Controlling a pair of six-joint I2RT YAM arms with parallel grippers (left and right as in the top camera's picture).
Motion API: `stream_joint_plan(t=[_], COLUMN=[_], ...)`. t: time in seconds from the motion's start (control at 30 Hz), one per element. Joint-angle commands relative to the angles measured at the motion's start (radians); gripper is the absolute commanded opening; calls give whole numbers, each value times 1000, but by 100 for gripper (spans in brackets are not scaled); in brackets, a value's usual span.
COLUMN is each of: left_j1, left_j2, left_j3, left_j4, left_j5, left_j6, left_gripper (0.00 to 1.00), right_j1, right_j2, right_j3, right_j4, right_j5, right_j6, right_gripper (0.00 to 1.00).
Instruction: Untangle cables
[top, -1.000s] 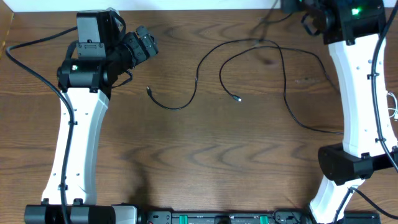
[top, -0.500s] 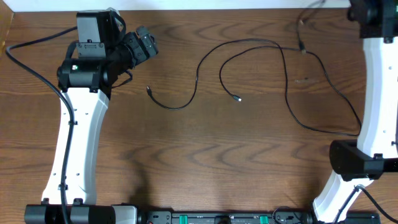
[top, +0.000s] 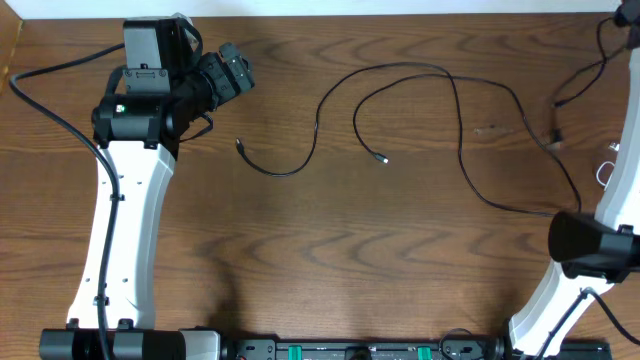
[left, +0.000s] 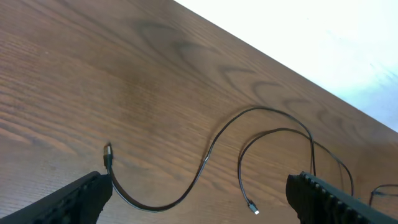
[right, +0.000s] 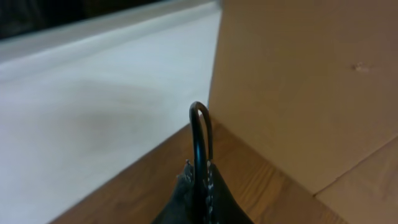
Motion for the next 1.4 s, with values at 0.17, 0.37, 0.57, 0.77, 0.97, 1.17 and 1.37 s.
stream_joint_plan(t=[0.17, 0.37, 0.57, 0.77, 0.97, 1.17, 1.37], left_j1=[-2, -2, -2, -2, -2, -2, -2], left_j2=[-5, -5, -5, -5, -4, -4, -4], left_j3=[7, 7, 7, 2, -2, -2, -2], left_j4=[-2, -5, -14, -27, -26, -24, -22], left_j5=[-13, -13, -13, -14, -14, -15, -25], left_j6=[20, 21, 21, 21, 21, 29, 32], left_gripper=[94, 94, 94, 94, 94, 94, 94], right_j1=[-45, -82, -158, -250, -262, -258, -237], right_j2=[15, 32, 83, 158, 262, 282, 185], right_j3=[4, -13, -102, -185, -185, -183, -172], right_j4=[196, -34, -211, -179, -136, -175, -243], right_j5=[90, 108, -21, -301, -308, -304, -397], right_j6=[-58, 114, 269, 269, 242, 200, 49], right_gripper=[1, 1, 1, 1, 10, 99, 99])
